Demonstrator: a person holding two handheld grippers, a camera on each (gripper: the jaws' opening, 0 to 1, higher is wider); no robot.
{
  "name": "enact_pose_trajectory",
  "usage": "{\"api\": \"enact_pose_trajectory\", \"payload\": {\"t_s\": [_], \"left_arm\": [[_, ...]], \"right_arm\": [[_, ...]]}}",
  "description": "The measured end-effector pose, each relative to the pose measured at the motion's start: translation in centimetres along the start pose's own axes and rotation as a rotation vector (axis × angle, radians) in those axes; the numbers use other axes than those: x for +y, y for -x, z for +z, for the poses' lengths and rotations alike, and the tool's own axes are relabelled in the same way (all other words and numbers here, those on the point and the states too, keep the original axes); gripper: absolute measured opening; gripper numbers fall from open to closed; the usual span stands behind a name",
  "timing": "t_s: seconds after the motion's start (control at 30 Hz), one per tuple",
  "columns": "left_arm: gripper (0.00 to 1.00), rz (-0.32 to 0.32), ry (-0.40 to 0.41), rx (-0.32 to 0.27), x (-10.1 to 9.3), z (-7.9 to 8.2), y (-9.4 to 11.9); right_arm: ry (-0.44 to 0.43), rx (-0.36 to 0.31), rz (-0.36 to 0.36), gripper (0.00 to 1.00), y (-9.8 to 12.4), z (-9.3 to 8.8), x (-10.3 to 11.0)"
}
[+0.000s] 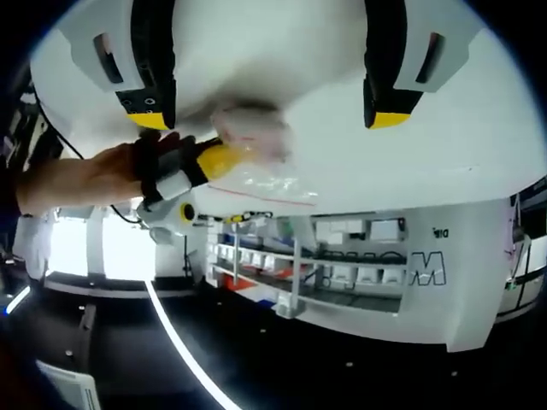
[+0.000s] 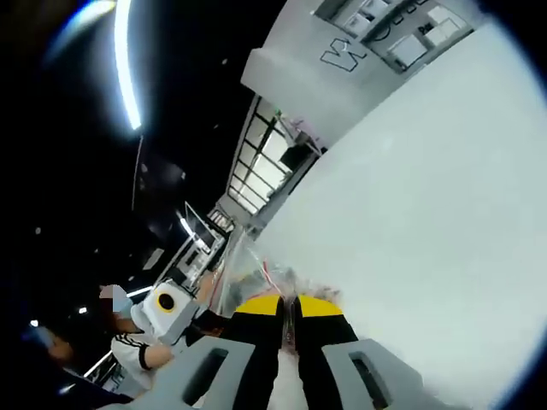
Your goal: Open the resealable bag by pulling the two sides of the seal apart until the entire bag opening is separated and visibly accessible.
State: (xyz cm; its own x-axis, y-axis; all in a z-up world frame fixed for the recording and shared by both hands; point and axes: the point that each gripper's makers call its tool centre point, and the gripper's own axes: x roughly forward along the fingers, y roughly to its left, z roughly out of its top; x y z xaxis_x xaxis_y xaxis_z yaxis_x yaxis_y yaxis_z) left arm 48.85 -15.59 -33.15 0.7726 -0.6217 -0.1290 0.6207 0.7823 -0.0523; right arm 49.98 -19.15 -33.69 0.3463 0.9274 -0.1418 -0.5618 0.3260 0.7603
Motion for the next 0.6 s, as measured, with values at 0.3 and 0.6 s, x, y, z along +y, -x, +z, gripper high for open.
{"api": "enact_pose_trajectory", "payload": {"t_s": [0.3, 0.6], "left_arm": [[0.9, -0.007, -0.002, -0.002, -0.21, 0.1, -0.06], [0.87, -0.013, -0.004, -0.006, -0.29, 0.19, -0.11]], "right_arm": [[-0.013, 0.001, 0.002, 0.0, -0.02, -0.31, 0.24], [-0.019, 0.001, 0.004, 0.0, -0.08, -0.46, 0.37]]}}
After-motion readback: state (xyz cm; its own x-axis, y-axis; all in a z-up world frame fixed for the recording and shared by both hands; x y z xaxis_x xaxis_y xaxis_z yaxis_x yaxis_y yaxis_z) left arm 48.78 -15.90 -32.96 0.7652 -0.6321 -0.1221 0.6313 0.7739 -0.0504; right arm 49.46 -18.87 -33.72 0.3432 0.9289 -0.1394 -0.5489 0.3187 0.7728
